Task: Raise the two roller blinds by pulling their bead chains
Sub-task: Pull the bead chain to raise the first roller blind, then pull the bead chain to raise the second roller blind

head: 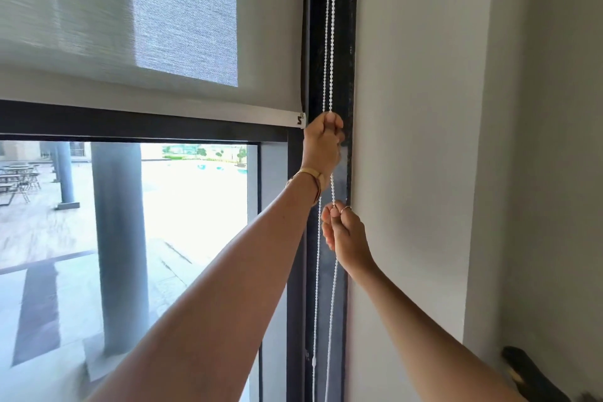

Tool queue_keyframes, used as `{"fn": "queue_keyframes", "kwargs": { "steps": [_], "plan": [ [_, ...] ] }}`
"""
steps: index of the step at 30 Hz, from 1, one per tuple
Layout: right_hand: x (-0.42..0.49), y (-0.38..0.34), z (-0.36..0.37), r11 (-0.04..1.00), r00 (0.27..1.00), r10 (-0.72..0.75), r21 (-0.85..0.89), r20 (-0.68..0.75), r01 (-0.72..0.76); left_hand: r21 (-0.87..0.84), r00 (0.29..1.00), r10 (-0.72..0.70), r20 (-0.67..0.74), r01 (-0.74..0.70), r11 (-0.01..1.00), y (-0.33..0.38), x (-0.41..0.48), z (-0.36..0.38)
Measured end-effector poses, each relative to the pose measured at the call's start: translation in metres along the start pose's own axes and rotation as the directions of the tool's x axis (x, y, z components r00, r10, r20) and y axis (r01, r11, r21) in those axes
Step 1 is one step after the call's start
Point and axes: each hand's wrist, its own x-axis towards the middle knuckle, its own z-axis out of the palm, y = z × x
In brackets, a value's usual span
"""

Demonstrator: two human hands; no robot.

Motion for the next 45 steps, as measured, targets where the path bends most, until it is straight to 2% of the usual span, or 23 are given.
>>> {"fn": "queue_keyframes", "kwargs": {
  "steps": [4,7,10,14,19,23,27,29,32,35,38,40,45],
  "plan": [
    [-0.011,-0.007,-0.002,0.991,0.995,0.078,-0.116,0.061,-0.07,0.132,1.0,-0.01,0.007,0.009,0.991,-0.005,-0.013,-0.015],
    [-0.021,-0.013,-0.007,0.976,0.987,0.143,-0.175,0.074,-0.129,0.285,0.993,-0.06,0.106,0.027,0.958,-0.024,-0.036,-0.034],
    [-0.032,-0.025,-0.008,0.969,0.989,0.139,-0.211,0.051,-0.125,0.41,0.977,-0.104,0.186,0.019,0.912,-0.031,-0.06,-0.057],
    [-0.057,-0.058,-0.007,0.968,0.997,0.073,-0.241,0.001,-0.071,0.409,0.973,-0.144,0.179,0.06,0.911,-0.014,-0.084,-0.082],
    [-0.118,-0.118,0.003,0.91,0.997,-0.01,-0.412,0.078,0.042,0.374,0.986,-0.126,0.11,0.077,0.924,0.05,-0.148,-0.117],
    [-0.194,-0.173,0.023,0.909,0.995,-0.047,-0.408,0.093,0.081,0.372,0.988,-0.126,0.088,0.085,0.924,0.118,-0.228,-0.149],
    [-0.291,-0.224,0.055,0.931,0.989,-0.13,-0.336,0.068,0.145,0.564,0.992,0.024,0.123,-0.089,0.821,0.168,-0.329,-0.188],
    [-0.343,-0.241,0.072,0.928,0.989,-0.138,-0.34,0.057,0.149,0.679,0.991,0.064,0.12,-0.129,0.723,0.19,-0.382,-0.208],
    [-0.408,-0.269,0.09,0.897,0.989,-0.11,-0.419,0.104,0.144,0.836,0.996,0.073,0.046,-0.078,0.543,0.23,-0.444,-0.244],
    [-0.452,-0.301,0.099,0.866,0.975,-0.093,-0.468,0.201,0.179,0.886,0.994,0.11,0.005,-0.055,0.46,0.275,-0.488,-0.279],
    [-0.483,-0.337,0.12,0.89,0.953,-0.104,-0.4,0.285,0.217,0.909,0.991,0.134,-0.014,-0.043,0.414,0.315,-0.527,-0.321],
    [-0.5,-0.361,0.145,0.926,0.942,-0.14,-0.297,0.304,0.233,0.906,0.988,0.149,-0.043,-0.024,0.423,0.339,-0.551,-0.35],
    [-0.565,-0.446,0.259,0.978,0.918,-0.191,-0.015,0.347,0.21,0.924,0.973,0.153,-0.174,0.108,0.366,0.422,-0.631,-0.453]
  ]
}}
